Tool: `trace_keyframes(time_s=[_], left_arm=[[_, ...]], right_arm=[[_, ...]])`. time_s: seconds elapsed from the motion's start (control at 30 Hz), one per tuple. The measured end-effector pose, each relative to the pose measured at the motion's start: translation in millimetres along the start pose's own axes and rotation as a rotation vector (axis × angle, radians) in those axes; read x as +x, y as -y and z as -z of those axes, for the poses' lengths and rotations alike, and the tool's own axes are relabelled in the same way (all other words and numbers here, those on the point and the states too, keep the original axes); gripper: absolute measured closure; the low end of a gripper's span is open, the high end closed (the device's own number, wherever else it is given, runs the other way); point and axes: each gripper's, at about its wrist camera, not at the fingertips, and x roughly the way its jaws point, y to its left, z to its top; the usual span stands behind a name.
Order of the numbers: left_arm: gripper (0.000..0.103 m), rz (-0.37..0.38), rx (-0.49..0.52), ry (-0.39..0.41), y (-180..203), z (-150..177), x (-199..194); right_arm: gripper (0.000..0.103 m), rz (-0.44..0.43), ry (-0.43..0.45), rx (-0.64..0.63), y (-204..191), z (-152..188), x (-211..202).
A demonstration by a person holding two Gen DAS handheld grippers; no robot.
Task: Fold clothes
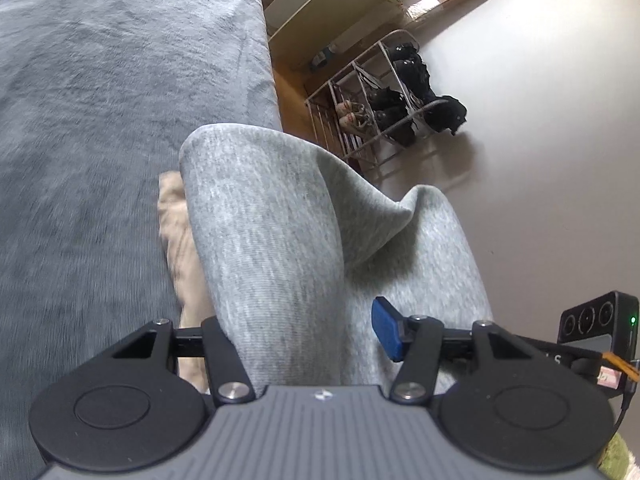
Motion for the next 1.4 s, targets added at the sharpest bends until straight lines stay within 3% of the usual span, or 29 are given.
trace_keyframes(time_s=[0.17,0.37,0.67,0.97,1.17,1.4], left_arm=[[0.048,-0.006,-0.004,0.050,-13.7,-10.0,30.8],[0.048,-0.031,-0.055,0.059,-32.2,8.0,67.2],[0.046,-0.039,-0.017,0.081,-21.5,15.1,64.5],[0.047,-0.034,-0.026,0.063,-26.5,19.0,65.8],[0.047,-0.055,0.008,0.063,-28.5,26.8,68.3],[0.044,-0.103,0.068,0.058,-29.8,31.0,65.7]], right_arm=[[0.061,-0.028,-0.001,-0.079,21.4,-27.6,25.7],[0.061,-0.050,-0.055,-0.125,55.0,-34.5,49.1],[0.061,-0.148,-0.048,-0.135,74.2,-30.5,40.6],[0.061,-0.208,-0.056,-0.023,98.0,-26.5,46.9],[0.059,-0.217,-0.074,-0.034,106.4,-25.7,49.3],[0.049,-0.201,-0.107,-0.003,128.1,-29.5,55.5]])
